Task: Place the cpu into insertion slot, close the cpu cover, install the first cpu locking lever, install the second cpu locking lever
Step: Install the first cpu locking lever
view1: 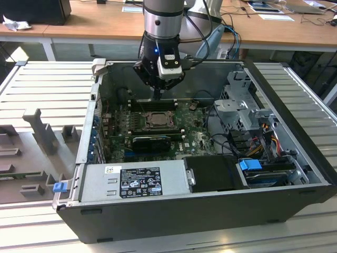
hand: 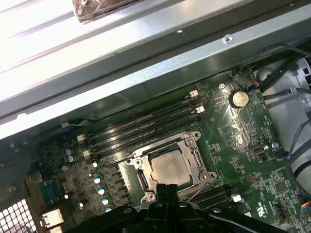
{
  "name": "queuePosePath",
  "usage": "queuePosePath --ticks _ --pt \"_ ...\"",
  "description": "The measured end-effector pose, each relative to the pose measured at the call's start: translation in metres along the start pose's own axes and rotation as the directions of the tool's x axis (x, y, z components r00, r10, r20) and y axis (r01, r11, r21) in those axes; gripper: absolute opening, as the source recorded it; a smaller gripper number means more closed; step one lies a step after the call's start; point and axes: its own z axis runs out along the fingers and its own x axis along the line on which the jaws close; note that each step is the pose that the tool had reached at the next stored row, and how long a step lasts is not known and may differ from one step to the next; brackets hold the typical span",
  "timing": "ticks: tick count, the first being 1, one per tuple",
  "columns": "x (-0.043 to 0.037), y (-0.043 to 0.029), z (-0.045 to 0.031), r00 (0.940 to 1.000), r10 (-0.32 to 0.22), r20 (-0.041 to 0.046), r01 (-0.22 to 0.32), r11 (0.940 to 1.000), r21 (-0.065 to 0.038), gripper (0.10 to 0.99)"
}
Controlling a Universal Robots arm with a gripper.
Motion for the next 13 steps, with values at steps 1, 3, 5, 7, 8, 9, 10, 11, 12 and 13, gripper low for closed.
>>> queuePosePath --ticks 1,3,5,7,8,9,10,11,12,13 --pt "0.0 0.0 0.0 0.9999 -0.015 0.0 0.015 0.9999 0.0 0.106" --pt "-0.0001 0.0 0.0001 0.9995 -0.031 0.0026 0.031 0.9995 0.0 0.106" --pt "-0.0001 0.0 0.0003 0.9987 -0.051 0.0046 0.051 0.9987 -0.001 0.106" --pt "-0.0001 0.0 0.0004 0.9963 -0.086 0.0047 0.086 0.9963 -0.001 0.106" --pt "0.0 -0.0001 0.0004 0.9937 -0.112 0.0066 0.112 0.9938 -0.001 0.106" --pt "0.0 -0.0001 0.0004 0.9906 -0.136 0.0089 0.136 0.9907 -0.002 0.106" --pt "0.0 -0.0001 0.0004 0.9878 -0.155 0.0122 0.155 0.9879 -0.002 0.106" --pt "-0.0001 -0.0001 0.0004 0.9853 -0.17 0.0154 0.17 0.9854 -0.002 0.106" --pt "-0.0001 -0.0001 0.0005 0.9819 -0.188 0.019 0.188 0.9821 -0.003 0.106" --pt "-0.0001 -0.0001 0.0005 0.9797 -0.199 0.0208 0.2 0.9799 -0.003 0.106"
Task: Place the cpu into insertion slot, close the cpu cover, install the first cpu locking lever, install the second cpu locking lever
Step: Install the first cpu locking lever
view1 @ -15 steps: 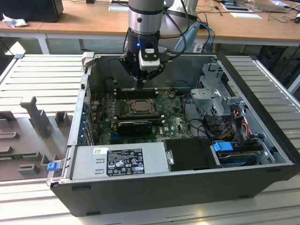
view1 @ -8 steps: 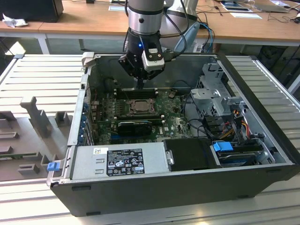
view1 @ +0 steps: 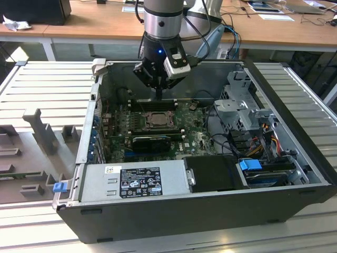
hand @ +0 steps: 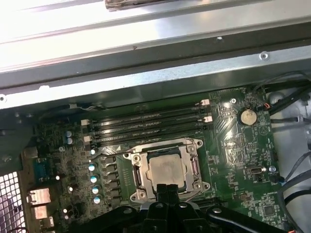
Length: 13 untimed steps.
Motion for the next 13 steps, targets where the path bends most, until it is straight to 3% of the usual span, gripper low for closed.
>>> queuePosePath --ticks 5,9,13 --pt "0.0 0.0 0.0001 0.9973 -0.072 0.0106 0.072 0.9974 -0.002 0.106" --pt "0.0005 -0.0001 0.0002 0.9929 -0.119 0.0123 0.119 0.9929 -0.002 0.106" --pt "0.0127 -0.0021 0.0016 0.9919 -0.126 0.0119 0.126 0.992 -0.002 0.106"
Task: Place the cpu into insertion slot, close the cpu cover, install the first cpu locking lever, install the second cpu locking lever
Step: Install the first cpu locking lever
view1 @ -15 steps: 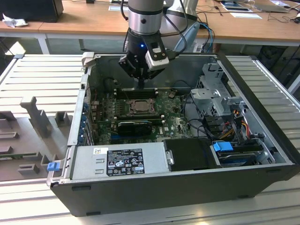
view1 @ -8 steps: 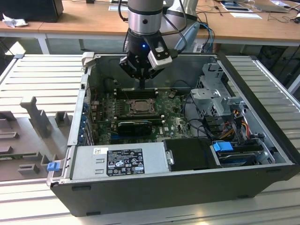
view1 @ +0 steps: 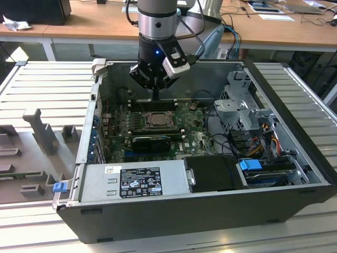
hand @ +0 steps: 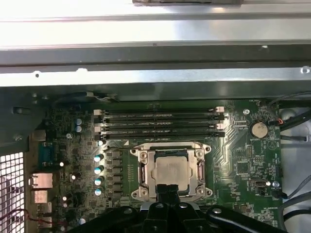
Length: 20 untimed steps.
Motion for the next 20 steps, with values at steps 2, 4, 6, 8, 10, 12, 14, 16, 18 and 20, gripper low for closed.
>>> queuePosePath --ticks 2,4,6,8,10,12,14,16,18,20 --pt "0.0036 -0.0001 0.0005 1.0 0.0 0.0 0.0 1.0 0.0 0.106" --pt "0.0081 -0.0002 0.0008 1.0 0.0 0.0001 0.0 1.0 0.0 0.106" --pt "0.0115 -0.0003 0.001 1.0 0.0 0.0001 0.0 1.0 0.0 0.106" --pt "0.0149 -0.0005 0.0012 1.0 0.0 0.0 0.0 1.0 0.0 0.106" --pt "0.0181 -0.0006 0.0014 1.0 0.0 0.0001 0.0 1.0 0.0 0.106" --pt "0.0235 -0.0007 0.0015 1.0 0.0 0.0001 0.0 1.0 0.0 0.106" --pt "0.0271 -0.0008 0.0021 1.0 0.0 0.0002 0.0 1.0 0.0 0.106" --pt "0.0337 -0.0011 0.0041 1.0 0.0 0.0 0.0 1.0 0.0 0.106" --pt "0.0393 -0.0014 0.0067 1.0 -0.001 0.0 0.001 1.0 -0.001 0.106" --pt "0.0469 -0.0017 0.0095 1.0 -0.006 -0.0002 0.006 1.0 -0.003 0.106"
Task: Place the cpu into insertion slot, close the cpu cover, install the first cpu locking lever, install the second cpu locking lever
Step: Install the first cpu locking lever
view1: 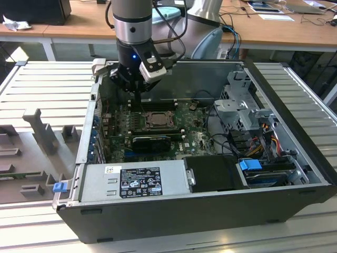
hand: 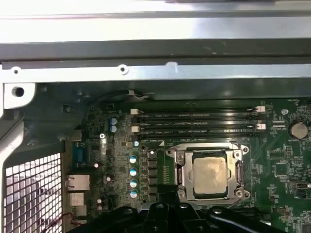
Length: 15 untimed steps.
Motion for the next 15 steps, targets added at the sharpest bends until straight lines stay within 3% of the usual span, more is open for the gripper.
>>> queuePosePath --ticks 7,15 --pt "0.0122 0.0015 0.0091 1.0 -0.002 -0.0002 0.002 1.0 -0.001 0.106" --pt "0.0164 0.0188 0.017 1.0 -0.003 -0.001 0.003 1.0 -0.001 0.106"
